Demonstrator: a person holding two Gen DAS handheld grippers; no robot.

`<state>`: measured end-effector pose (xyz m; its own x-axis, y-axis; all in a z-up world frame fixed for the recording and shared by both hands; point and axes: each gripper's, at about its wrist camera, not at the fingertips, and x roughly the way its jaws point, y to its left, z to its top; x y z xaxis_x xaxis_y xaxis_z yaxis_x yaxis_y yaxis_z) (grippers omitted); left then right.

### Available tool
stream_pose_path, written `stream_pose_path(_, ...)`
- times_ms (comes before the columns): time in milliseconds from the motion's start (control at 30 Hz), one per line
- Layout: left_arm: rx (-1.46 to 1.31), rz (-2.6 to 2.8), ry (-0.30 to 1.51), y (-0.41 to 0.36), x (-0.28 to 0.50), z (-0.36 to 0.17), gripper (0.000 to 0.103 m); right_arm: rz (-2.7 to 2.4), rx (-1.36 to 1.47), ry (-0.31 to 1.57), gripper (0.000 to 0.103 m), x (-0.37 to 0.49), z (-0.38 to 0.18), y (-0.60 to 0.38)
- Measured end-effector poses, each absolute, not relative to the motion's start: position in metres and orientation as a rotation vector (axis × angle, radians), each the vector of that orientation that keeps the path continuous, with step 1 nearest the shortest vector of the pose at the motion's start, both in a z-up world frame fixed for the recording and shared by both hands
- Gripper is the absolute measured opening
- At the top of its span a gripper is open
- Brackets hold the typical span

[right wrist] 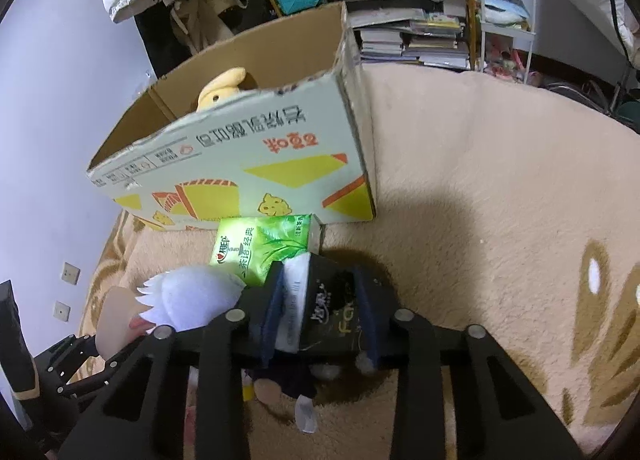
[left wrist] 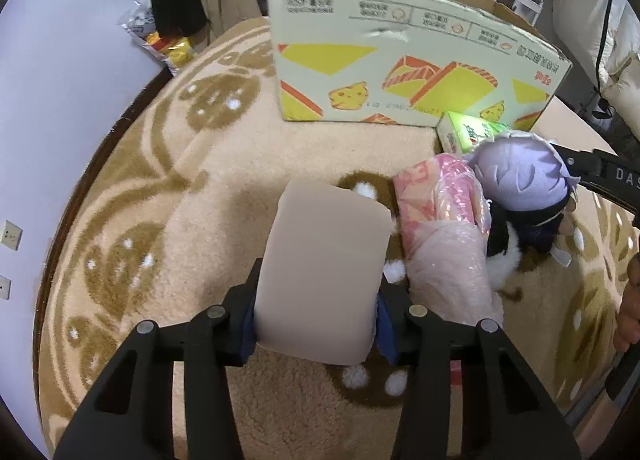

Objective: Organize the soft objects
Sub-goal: 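Grasp the pink roll cushion with the left gripper while the right tool lifts the tissue pack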

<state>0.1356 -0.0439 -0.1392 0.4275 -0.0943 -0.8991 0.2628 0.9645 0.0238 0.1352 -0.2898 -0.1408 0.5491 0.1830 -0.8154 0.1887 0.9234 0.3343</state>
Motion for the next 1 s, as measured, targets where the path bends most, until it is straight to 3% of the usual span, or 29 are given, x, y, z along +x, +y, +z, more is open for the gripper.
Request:
stream_pose_path(467, 0.184, -0.195, 0.975, -0.039, 0.104, -0.100, 0.038, -0.007, 0.392, 0.850, 0.032, 0.105, -0.088, -0.305)
stream_pose_path(1000, 0.224, -0.172, 0.764, -0.050, 0.105, -0.032, 0.038, 0.038, 0.307, 0.638, 0.032, 0.101, -0.006, -0.305)
